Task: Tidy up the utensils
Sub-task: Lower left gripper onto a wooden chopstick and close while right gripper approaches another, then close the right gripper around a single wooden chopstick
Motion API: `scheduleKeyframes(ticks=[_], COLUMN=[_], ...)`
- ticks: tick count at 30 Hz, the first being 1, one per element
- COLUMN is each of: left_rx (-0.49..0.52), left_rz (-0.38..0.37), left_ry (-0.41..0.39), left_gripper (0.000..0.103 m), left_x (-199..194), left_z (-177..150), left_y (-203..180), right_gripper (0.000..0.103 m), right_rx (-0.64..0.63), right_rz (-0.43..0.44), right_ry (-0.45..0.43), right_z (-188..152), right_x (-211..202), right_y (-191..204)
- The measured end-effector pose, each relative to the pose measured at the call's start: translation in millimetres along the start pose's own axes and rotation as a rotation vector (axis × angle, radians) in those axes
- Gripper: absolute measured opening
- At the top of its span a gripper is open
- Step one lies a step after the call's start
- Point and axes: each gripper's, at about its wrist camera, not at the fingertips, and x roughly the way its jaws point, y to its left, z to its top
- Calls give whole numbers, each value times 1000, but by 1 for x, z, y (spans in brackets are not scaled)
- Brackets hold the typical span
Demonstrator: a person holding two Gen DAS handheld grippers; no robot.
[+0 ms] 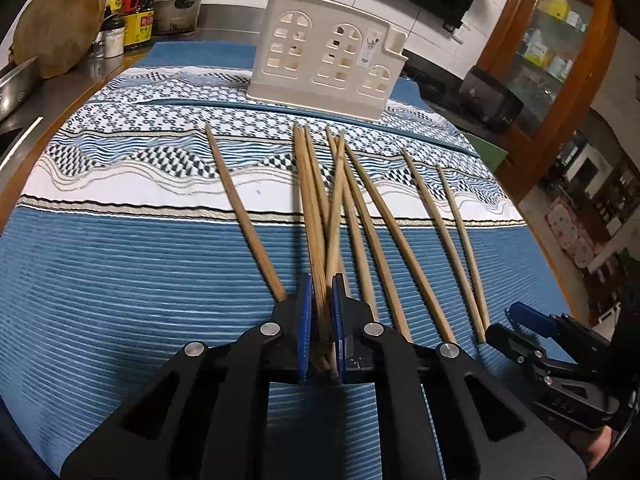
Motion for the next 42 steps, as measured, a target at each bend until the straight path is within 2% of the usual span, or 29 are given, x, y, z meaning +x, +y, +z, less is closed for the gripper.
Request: scheduleKeyframes(ticks=[5,9,15,18,27,31,42], left_rx=[-15,-23,-18,-11,29,45,81], left_rz=[19,29,6,-5,-26,-15,22], left_ry=[-8,-1,-3,-14,19,50,58], left_gripper=[7,7,8,10,10,13,13], left_x=[-2,2,-1,-4,12,22,24], left_z=[2,4,4,7,14,14,9], left_y=[12,20,21,20,12,8,4], right_gripper=[59,54,42,33,32,32,35], right_rx=[3,11,25,38,35,21,-6], right_rz=[-8,-23,-41,-47,-54,-60,-86], right_ry=[2,7,13,5,22,33,30], right_z=[2,2,4,7,13,14,13], right_x=[2,4,7,7,15,18,20], right_y=[2,3,5,5,10,13,18])
